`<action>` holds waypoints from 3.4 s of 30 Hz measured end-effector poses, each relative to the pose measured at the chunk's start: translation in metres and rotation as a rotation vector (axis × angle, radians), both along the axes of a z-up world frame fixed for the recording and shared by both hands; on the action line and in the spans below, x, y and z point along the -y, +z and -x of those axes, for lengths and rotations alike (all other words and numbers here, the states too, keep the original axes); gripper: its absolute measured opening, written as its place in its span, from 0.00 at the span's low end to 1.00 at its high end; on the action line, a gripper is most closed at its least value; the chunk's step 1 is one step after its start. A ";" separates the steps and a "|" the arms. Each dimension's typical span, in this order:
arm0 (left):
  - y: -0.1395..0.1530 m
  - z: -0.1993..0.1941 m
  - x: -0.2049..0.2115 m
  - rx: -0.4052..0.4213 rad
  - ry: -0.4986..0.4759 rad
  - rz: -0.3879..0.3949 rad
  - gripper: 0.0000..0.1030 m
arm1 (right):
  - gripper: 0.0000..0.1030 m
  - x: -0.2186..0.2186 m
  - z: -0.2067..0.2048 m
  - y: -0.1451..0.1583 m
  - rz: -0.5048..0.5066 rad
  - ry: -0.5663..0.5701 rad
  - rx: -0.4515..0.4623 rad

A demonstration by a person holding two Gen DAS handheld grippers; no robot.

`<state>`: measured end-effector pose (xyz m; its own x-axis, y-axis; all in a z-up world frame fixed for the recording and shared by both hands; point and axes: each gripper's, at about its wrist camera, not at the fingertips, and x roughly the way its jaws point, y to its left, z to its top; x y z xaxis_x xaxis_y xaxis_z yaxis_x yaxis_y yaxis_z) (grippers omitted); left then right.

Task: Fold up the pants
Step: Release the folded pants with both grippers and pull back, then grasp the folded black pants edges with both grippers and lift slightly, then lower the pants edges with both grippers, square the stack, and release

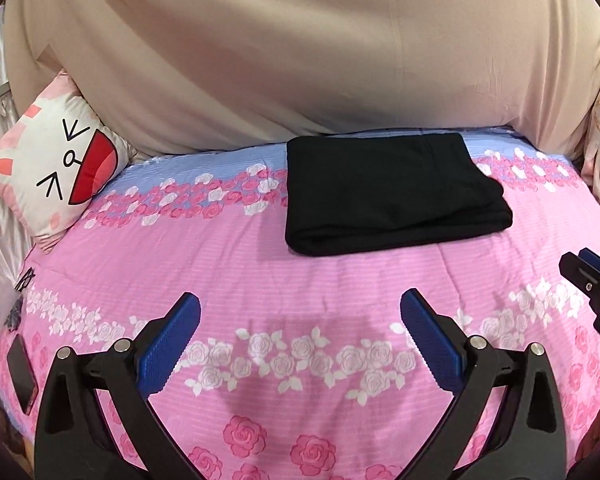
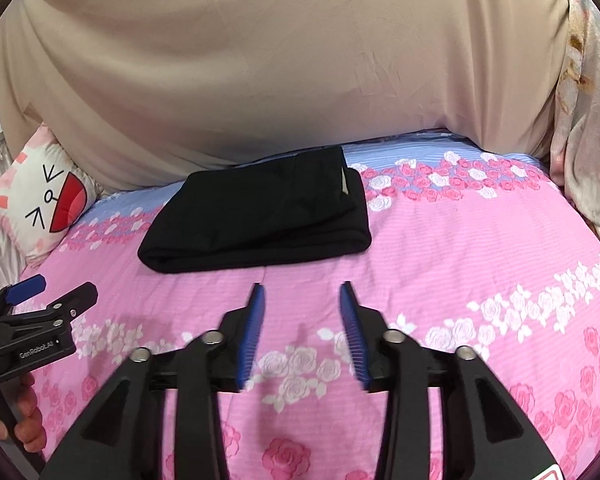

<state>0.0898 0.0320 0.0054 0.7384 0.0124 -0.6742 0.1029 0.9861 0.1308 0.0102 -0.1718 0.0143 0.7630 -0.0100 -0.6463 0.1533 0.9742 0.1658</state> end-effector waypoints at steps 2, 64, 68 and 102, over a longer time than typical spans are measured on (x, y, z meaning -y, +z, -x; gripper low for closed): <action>-0.003 0.002 -0.002 0.005 0.001 -0.007 0.95 | 0.42 -0.003 0.001 -0.001 0.004 0.000 -0.002; -0.063 -0.095 0.006 -0.220 -0.192 0.159 0.60 | 0.33 0.103 -0.120 -0.071 -0.076 0.039 -0.220; -0.056 -0.084 0.012 -0.170 -0.139 0.071 0.66 | 0.34 0.093 -0.086 -0.057 -0.095 0.001 -0.177; -0.042 -0.101 0.009 -0.100 -0.013 0.004 0.89 | 0.56 0.096 -0.089 -0.027 -0.124 -0.050 -0.079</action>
<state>0.1908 0.0234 -0.0368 0.6672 0.0000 -0.7449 0.1282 0.9851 0.1148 0.0989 -0.2675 -0.0131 0.7100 0.0366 -0.7032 0.2189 0.9377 0.2697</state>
